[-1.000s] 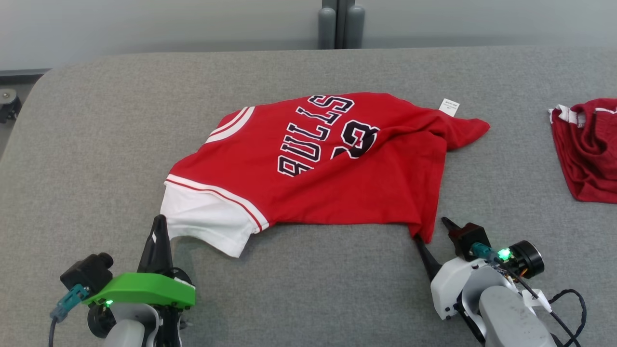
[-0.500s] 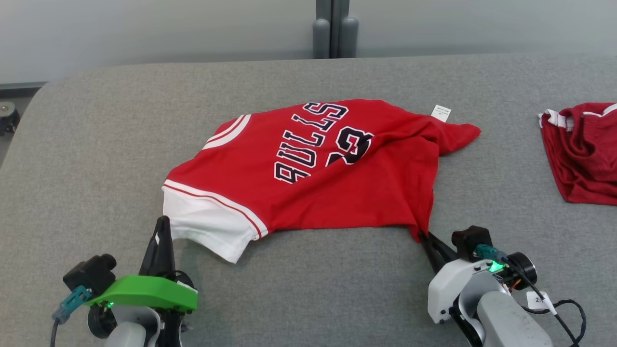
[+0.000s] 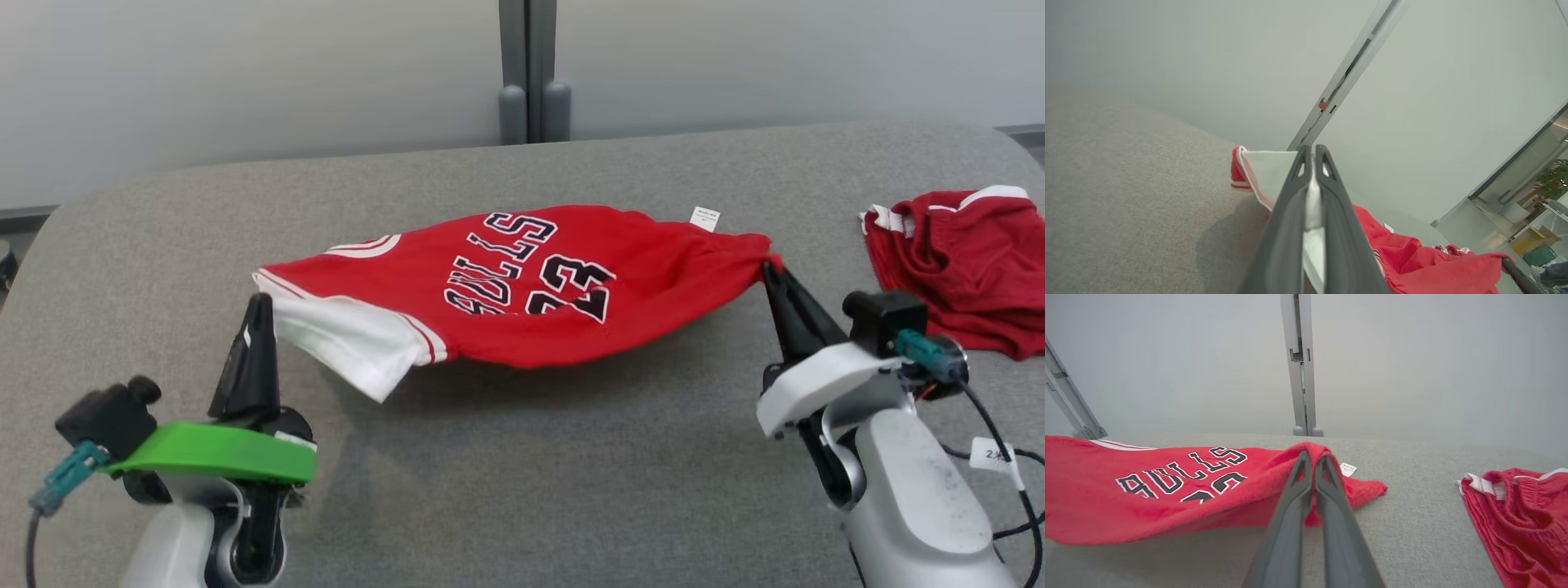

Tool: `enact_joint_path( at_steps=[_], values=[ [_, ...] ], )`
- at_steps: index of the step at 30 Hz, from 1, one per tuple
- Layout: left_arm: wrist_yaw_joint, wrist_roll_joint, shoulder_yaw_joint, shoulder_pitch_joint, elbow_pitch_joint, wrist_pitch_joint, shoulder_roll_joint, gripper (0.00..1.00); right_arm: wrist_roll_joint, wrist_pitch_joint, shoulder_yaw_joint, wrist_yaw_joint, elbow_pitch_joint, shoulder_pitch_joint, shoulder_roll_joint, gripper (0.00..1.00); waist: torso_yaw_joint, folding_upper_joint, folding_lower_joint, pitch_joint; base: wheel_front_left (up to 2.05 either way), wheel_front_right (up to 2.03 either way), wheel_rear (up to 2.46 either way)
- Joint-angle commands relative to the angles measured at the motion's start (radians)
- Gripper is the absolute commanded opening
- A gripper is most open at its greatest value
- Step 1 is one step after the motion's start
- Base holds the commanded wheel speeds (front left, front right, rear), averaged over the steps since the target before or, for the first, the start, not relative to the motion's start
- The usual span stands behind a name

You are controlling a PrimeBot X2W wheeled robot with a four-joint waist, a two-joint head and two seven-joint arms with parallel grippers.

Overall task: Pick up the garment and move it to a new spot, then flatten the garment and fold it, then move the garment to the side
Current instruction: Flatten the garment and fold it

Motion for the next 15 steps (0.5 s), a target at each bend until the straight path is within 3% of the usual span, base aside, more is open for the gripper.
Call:
enact_joint_path(
  at_steps=[1,10,15],
  values=[
    [-0.002,-0.012,0.010,-0.023,-0.045,0.014,0.017,0.00,0.010,0.021,-0.008,-0.001,-0.054,-0.008,-0.003,0.00,-0.018,0.0000,0.0000,-0.022,0.00,0.00,0.00],
    [0.053,-0.074,0.074,-0.097,-0.378,0.133,0.091,0.00,0.048,0.210,-0.056,-0.001,-0.494,0.024,-0.016,0.00,-0.049,0.0000,0.0000,-0.058,0.00,0.00,0.00],
    [0.097,-0.056,0.102,-0.179,-0.549,0.211,0.153,0.00,0.074,0.312,-0.090,-0.001,-0.729,0.026,-0.037,0.00,-0.059,0.0000,0.0000,-0.061,0.00,0.00,0.00]
  ],
)
